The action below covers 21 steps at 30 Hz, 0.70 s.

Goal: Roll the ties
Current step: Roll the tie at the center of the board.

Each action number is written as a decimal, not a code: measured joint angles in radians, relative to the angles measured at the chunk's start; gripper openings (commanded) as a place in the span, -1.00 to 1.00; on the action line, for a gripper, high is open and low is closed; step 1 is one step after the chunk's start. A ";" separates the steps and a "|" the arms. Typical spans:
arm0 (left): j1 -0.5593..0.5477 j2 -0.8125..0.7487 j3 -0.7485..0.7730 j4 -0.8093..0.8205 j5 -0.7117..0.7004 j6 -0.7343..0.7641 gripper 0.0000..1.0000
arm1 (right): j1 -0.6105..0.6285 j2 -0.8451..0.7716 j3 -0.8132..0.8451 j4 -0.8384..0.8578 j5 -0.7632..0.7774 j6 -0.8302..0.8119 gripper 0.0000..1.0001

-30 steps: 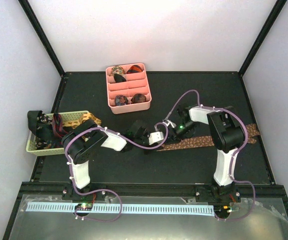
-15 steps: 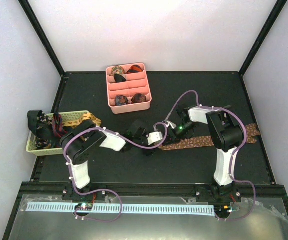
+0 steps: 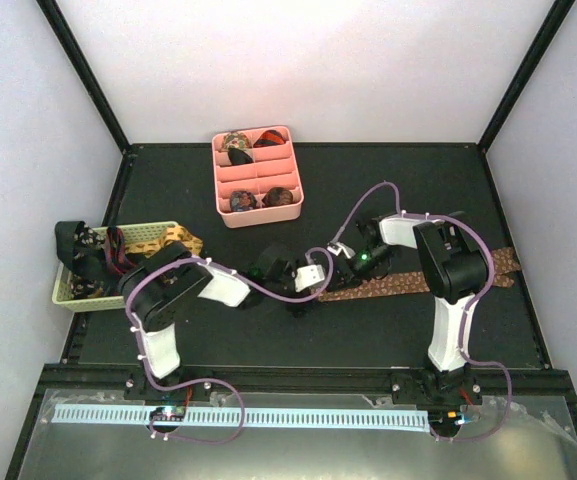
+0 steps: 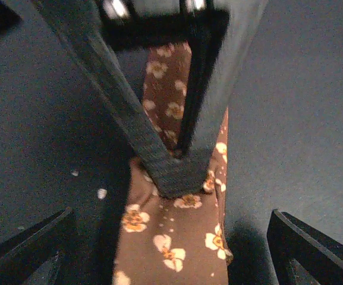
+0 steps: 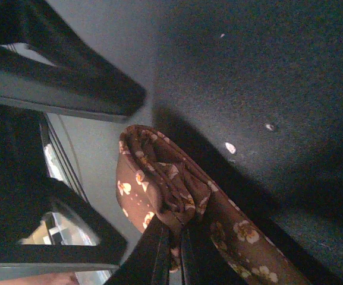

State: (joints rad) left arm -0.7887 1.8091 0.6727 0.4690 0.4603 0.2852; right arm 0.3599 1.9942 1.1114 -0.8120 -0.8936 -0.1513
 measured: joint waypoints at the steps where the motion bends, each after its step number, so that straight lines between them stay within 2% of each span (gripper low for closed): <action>1: -0.007 0.022 0.007 0.001 -0.006 0.004 0.76 | -0.003 0.000 -0.002 0.002 -0.004 0.000 -0.97; 4: -0.027 0.067 0.029 0.022 -0.019 0.030 0.59 | -0.010 -0.001 -0.004 0.004 -0.010 0.000 -0.97; 9: -0.045 0.110 0.092 0.008 -0.040 0.052 -0.06 | -0.014 -0.004 -0.005 0.007 -0.032 0.001 -0.97; 12: -0.048 0.110 0.103 -0.011 -0.055 0.078 -0.30 | -0.014 -0.009 -0.005 0.008 -0.050 0.001 -0.97; 17: -0.029 0.077 0.072 -0.031 -0.052 0.124 -0.42 | -0.012 -0.013 -0.005 0.002 -0.077 -0.002 -0.97; 21: -0.017 0.062 0.063 -0.055 -0.033 0.155 -0.37 | -0.006 -0.011 -0.005 0.005 -0.080 -0.008 -0.97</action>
State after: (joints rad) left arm -0.8059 1.8713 0.7357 0.4141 0.4271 0.4400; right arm 0.3538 1.9831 1.1069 -0.8074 -0.9737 -0.1589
